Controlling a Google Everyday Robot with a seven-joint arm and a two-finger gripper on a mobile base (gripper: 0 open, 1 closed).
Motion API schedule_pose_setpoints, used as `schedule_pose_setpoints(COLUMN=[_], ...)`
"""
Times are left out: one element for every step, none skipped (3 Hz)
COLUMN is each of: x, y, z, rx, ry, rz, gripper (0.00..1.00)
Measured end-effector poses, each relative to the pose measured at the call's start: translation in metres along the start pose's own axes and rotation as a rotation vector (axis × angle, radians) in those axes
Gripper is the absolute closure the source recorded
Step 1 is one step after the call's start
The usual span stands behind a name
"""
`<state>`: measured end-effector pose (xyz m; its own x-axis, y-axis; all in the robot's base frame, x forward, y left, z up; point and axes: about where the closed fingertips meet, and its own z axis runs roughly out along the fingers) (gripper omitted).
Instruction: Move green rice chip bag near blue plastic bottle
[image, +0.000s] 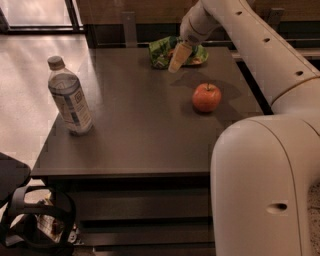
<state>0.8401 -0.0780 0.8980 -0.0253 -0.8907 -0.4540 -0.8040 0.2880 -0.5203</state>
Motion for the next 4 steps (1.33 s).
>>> schedule_pose_setpoints(x=[0.008, 0.004, -0.003, -0.002], y=[-0.001, -0.001, -0.002, 0.001], z=[0.024, 0.050, 0.069, 0.073], rx=[-0.012, -0.019, -0.015, -0.022], ry=[0.053, 0.064, 0.053, 0.055], rz=[0.004, 0.007, 0.008, 0.008], gripper=[0.00, 0.00, 0.16, 0.46])
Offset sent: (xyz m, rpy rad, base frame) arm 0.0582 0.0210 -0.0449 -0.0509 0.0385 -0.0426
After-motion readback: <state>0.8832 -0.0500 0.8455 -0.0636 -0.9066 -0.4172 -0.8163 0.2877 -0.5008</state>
